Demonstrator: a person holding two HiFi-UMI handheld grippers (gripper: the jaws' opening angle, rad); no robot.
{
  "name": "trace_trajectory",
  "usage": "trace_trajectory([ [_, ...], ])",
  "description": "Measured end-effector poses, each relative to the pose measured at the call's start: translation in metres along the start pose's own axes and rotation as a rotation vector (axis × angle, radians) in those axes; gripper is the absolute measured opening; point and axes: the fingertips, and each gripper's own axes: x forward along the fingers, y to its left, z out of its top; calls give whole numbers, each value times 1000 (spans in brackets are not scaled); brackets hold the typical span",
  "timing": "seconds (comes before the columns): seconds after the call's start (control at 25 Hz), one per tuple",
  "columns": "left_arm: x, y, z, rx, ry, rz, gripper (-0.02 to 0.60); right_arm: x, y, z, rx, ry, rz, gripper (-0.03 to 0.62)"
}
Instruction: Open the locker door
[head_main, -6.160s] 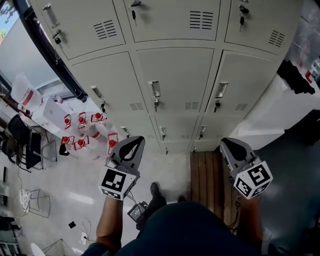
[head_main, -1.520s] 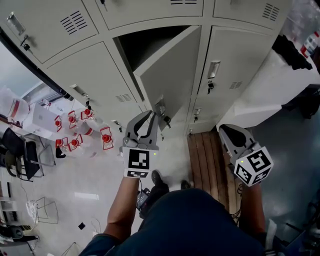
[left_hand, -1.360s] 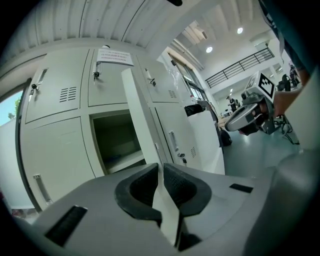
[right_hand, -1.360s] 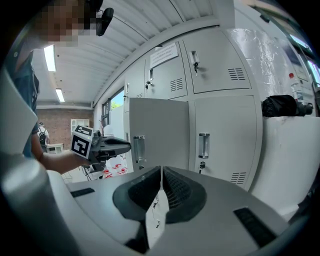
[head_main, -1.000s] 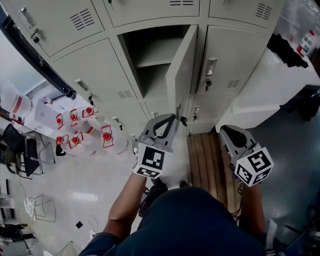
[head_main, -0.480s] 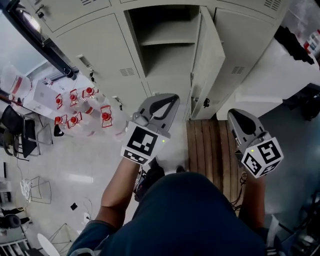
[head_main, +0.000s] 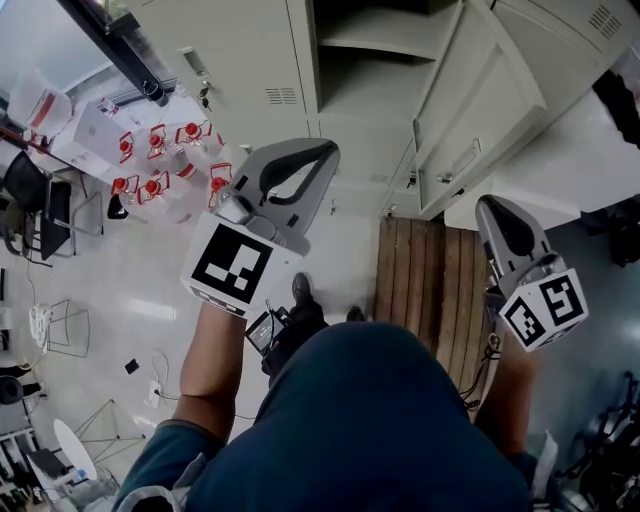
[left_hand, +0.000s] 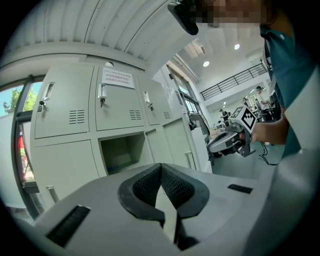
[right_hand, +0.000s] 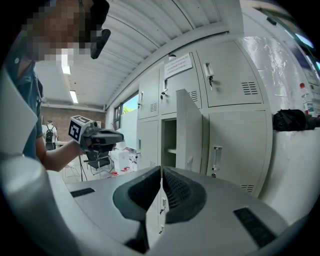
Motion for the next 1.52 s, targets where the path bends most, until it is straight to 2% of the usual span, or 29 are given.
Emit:
trace_trajectory([
  [0.24, -27, 15, 12, -27, -7, 34, 17, 7, 7, 10, -4, -11, 42, 37],
  [0.6, -51, 33, 16, -7, 23, 89, 17, 5, 6, 19, -24, -28, 48, 35],
  [0.88, -45, 32, 1, -8, 60, 78, 17, 7, 0, 16, -20, -17, 48, 35],
  [1.52, -30, 27, -10, -27, 77, 57, 17, 7, -12, 11, -10, -1, 36, 35],
])
